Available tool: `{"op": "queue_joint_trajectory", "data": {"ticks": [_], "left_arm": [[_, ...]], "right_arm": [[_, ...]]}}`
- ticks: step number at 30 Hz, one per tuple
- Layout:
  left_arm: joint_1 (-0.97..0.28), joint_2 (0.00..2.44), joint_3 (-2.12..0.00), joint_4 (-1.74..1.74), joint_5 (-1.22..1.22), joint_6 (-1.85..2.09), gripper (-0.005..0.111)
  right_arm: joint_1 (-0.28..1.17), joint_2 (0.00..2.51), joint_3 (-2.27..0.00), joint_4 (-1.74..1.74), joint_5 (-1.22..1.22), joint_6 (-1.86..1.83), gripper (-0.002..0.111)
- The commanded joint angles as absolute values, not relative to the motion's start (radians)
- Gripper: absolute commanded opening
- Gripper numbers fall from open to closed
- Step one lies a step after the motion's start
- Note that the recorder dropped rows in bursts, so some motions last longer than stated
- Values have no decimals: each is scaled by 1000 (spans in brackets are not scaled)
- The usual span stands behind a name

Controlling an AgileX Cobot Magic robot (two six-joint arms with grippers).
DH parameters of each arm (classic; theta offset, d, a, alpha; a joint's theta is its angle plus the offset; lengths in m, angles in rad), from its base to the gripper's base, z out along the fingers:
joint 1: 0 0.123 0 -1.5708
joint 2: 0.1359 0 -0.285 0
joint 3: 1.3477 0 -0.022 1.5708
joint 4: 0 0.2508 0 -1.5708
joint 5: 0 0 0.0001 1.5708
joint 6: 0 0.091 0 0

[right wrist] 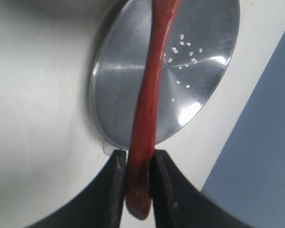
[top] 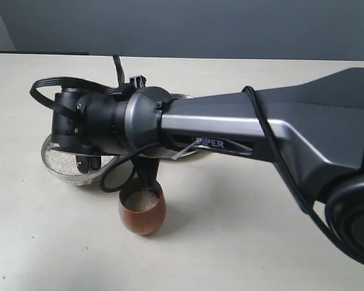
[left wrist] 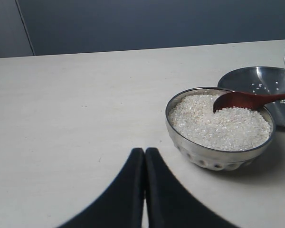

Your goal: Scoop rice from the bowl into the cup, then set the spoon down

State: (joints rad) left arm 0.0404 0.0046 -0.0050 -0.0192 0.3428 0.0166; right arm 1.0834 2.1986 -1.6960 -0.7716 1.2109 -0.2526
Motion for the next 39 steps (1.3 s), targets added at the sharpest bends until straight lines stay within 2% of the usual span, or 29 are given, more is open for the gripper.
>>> {"op": "queue_joint_trajectory", "data": {"ticks": [1, 26, 39], "left_arm": [[43, 0, 0, -21, 334, 12, 0], [43, 0, 0, -21, 334, 12, 0], [43, 0, 0, -21, 334, 12, 0]], "right_arm": [[1081, 2183, -1689, -711, 1221, -281, -1], [996, 2145, -1694, -454, 1221, -285, -1], [997, 2145, -1700, -405, 1221, -285, -1]]}}
